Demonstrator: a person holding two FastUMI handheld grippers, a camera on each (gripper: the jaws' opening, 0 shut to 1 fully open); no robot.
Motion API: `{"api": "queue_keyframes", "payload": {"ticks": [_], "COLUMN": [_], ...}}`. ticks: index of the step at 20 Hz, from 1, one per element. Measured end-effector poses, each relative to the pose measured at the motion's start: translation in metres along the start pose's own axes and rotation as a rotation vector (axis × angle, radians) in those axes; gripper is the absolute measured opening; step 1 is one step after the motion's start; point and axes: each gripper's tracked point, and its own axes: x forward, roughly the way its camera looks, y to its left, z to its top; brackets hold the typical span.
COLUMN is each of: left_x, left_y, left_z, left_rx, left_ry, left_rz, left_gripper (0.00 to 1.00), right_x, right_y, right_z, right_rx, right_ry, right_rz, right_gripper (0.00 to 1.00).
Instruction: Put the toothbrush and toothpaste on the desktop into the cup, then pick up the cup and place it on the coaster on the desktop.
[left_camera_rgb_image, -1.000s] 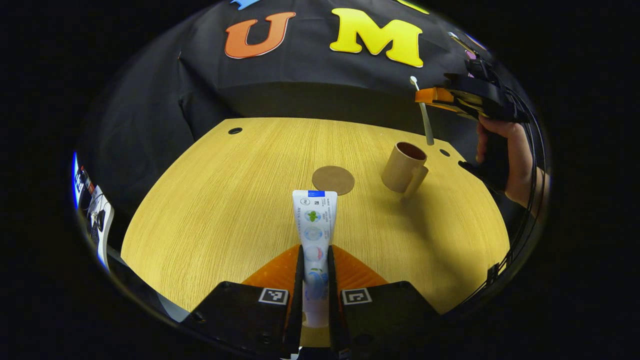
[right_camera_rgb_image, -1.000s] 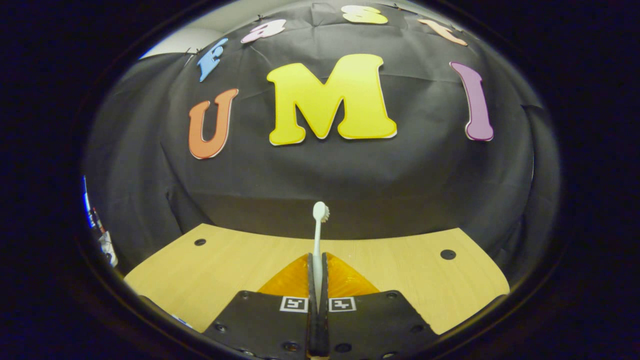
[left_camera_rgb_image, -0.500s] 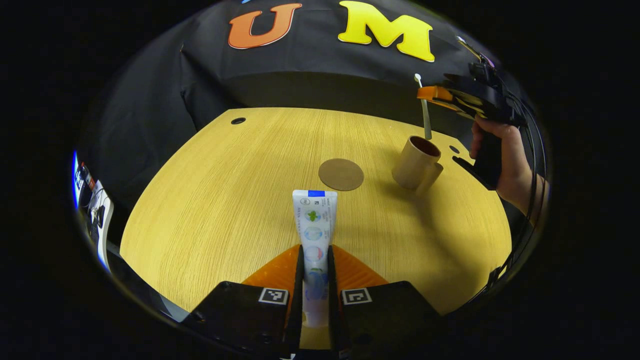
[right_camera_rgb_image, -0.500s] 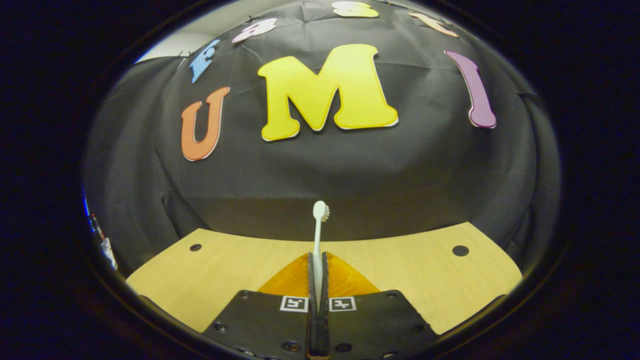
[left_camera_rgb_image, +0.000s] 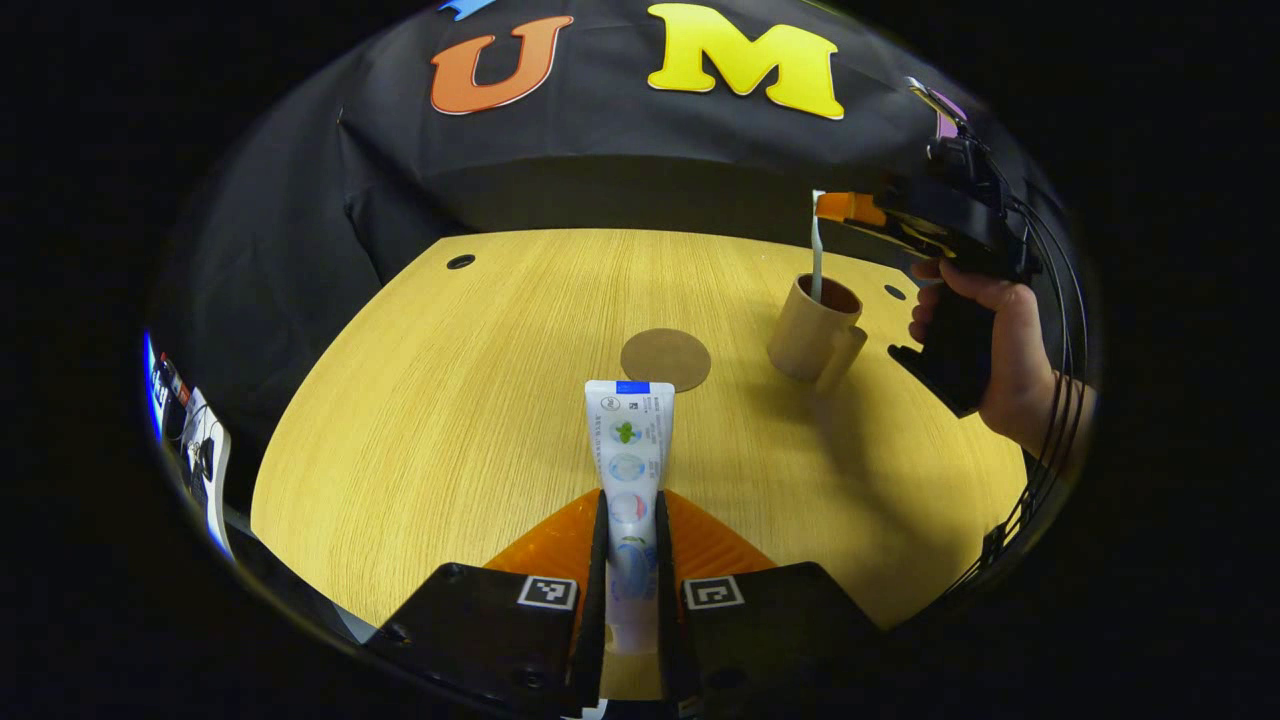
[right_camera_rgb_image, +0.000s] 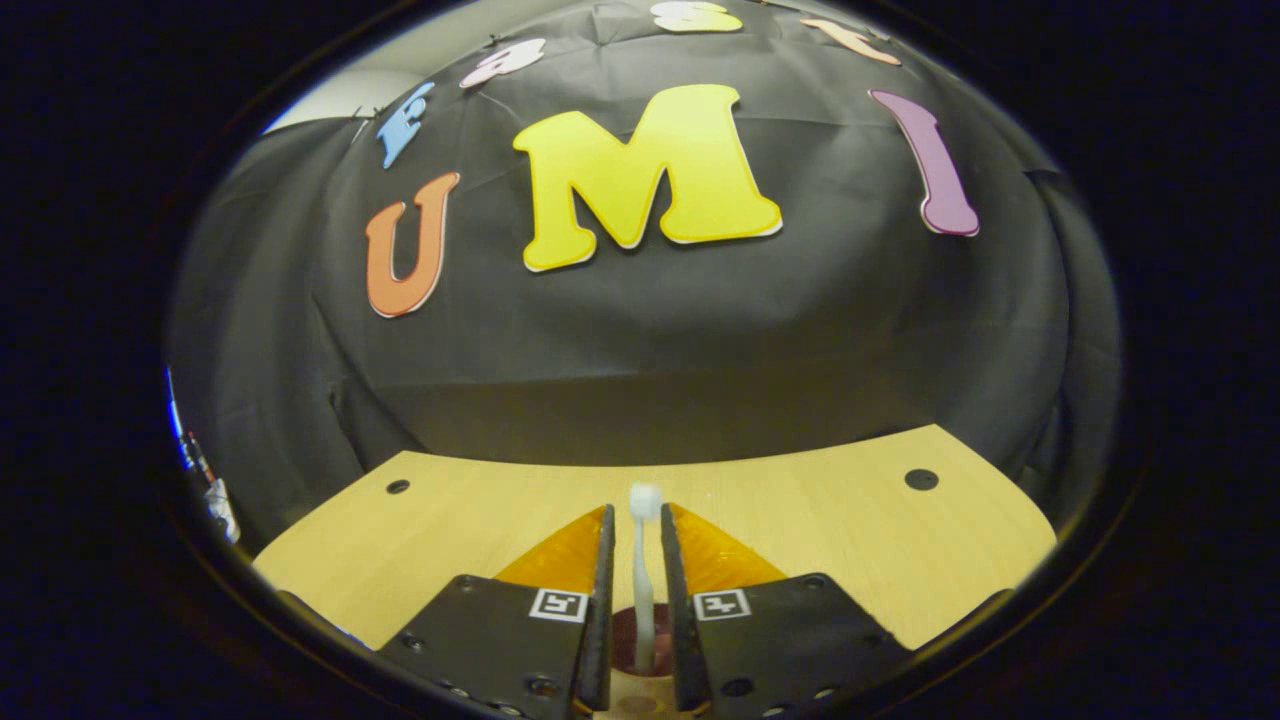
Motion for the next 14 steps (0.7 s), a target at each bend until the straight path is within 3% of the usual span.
{"api": "queue_keyframes", "payload": {"ticks": [2,4,6,9,12,14], "left_x": [-0.004,-0.010,-0.015,-0.014,-0.006,0.004], "left_y": [-0.005,-0.009,-0.015,-0.028,-0.040,-0.053], "left_z": [0.004,0.015,0.032,0.064,0.102,0.130], "left_rx": [0.002,0.000,0.001,0.011,0.034,0.061], "left_ry": [-0.023,-0.079,-0.150,-0.244,-0.351,-0.431], "left_rz": [-0.010,-0.018,-0.030,-0.045,-0.060,-0.068], "left_gripper": [0.25,0.25,0.25,0.25,0.25,0.25], "right_x": [-0.010,-0.024,-0.038,-0.056,-0.069,-0.078], "right_y": [-0.003,-0.005,-0.008,-0.014,-0.023,-0.033], "right_z": [-0.001,0.003,0.010,0.018,0.019,0.024], "right_rx": [-0.002,0.000,-0.002,-0.023,-0.040,-0.055], "right_ry": [0.005,0.000,-0.009,-0.010,0.008,0.005], "right_rz": [0.000,0.002,0.004,0.006,0.000,-0.005], "right_gripper": [0.29,0.44,0.53,0.57,0.73,0.71]}}
